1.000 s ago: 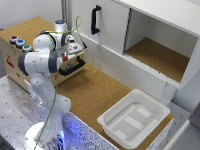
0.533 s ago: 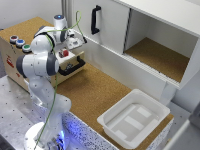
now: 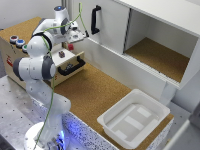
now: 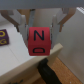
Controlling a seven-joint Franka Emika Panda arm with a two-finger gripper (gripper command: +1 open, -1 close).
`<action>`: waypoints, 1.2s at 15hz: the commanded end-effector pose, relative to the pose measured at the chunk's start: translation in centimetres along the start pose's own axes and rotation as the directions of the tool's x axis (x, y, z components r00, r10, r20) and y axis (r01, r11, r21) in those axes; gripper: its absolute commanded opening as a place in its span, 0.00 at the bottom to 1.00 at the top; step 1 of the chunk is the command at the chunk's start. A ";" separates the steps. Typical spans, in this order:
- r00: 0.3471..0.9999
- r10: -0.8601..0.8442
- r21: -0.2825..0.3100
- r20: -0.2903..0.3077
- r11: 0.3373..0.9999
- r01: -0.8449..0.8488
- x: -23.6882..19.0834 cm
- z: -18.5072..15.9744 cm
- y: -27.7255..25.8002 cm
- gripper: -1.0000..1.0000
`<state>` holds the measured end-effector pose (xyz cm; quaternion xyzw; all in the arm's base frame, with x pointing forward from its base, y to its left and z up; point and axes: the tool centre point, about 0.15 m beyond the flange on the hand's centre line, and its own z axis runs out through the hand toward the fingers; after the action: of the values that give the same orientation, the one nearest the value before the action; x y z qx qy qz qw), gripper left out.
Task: Put the pink object inside the right cabinet
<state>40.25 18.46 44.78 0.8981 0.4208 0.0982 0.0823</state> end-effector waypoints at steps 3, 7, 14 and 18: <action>0.979 0.204 -0.003 0.012 0.979 -0.204 -9.4 -0.3 7.1 0.00; 0.951 0.308 0.000 0.017 0.951 -0.308 -13.7 0.1 10.0 0.00; 0.839 0.544 0.057 0.035 0.837 -0.545 -19.6 2.5 17.3 0.00; 0.792 0.610 0.036 0.024 0.791 -0.611 -22.4 2.0 23.6 0.00</action>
<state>40.96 -6.80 45.04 0.9837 0.1479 0.0939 0.0404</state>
